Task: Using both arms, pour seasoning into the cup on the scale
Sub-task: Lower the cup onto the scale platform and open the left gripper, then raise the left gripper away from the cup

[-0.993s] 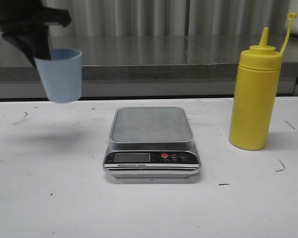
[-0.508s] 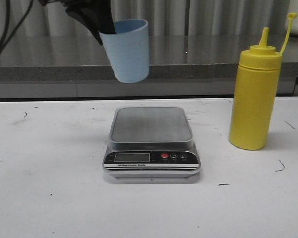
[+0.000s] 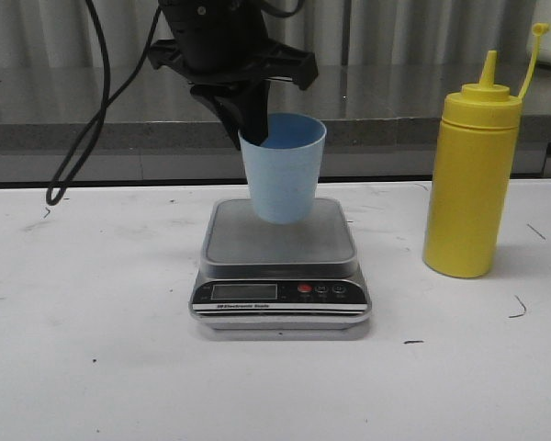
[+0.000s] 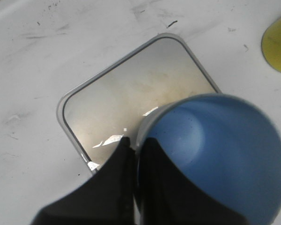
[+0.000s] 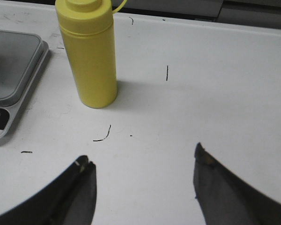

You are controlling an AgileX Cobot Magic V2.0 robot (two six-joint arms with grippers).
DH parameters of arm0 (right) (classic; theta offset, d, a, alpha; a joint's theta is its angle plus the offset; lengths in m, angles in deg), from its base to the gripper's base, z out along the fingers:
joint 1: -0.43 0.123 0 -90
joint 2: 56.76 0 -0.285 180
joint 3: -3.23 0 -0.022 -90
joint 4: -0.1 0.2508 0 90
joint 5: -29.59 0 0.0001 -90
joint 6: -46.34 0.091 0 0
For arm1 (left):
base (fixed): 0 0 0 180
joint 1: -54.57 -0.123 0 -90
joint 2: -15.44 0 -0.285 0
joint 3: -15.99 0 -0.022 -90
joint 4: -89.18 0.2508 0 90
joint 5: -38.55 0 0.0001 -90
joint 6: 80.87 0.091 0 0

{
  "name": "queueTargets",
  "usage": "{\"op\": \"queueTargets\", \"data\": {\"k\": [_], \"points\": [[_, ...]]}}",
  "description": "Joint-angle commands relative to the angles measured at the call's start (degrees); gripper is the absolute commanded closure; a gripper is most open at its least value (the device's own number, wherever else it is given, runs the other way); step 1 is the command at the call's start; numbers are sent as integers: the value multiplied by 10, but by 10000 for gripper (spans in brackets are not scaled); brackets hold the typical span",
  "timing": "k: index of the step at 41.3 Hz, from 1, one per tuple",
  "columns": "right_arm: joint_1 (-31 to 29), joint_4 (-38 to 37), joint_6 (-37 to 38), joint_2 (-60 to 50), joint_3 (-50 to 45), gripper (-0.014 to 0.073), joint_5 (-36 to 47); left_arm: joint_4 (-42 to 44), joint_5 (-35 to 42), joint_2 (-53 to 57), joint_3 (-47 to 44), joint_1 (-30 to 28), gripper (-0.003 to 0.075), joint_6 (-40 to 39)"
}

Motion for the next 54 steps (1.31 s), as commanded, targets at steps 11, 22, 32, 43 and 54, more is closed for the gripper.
{"op": "queueTargets", "data": {"k": [11, 22, 32, 43, 54], "points": [[1, -5, -6, 5, 17, 118, 41, -4, 24, 10, 19, 0, 737, 0], [1, -5, -6, 5, 17, 118, 41, -9, 14, 11, 23, 0, 381, 0], [1, -5, -6, 5, 17, 118, 41, -21, 3, 46, 38, -1, 290, 0], [1, -5, -6, 5, 17, 118, 41, -37, 52, 167, -59, -34, 292, -3], [1, -5, -6, 5, 17, 118, 41, -44, 94, 337, -238, -84, 292, -3]]}}
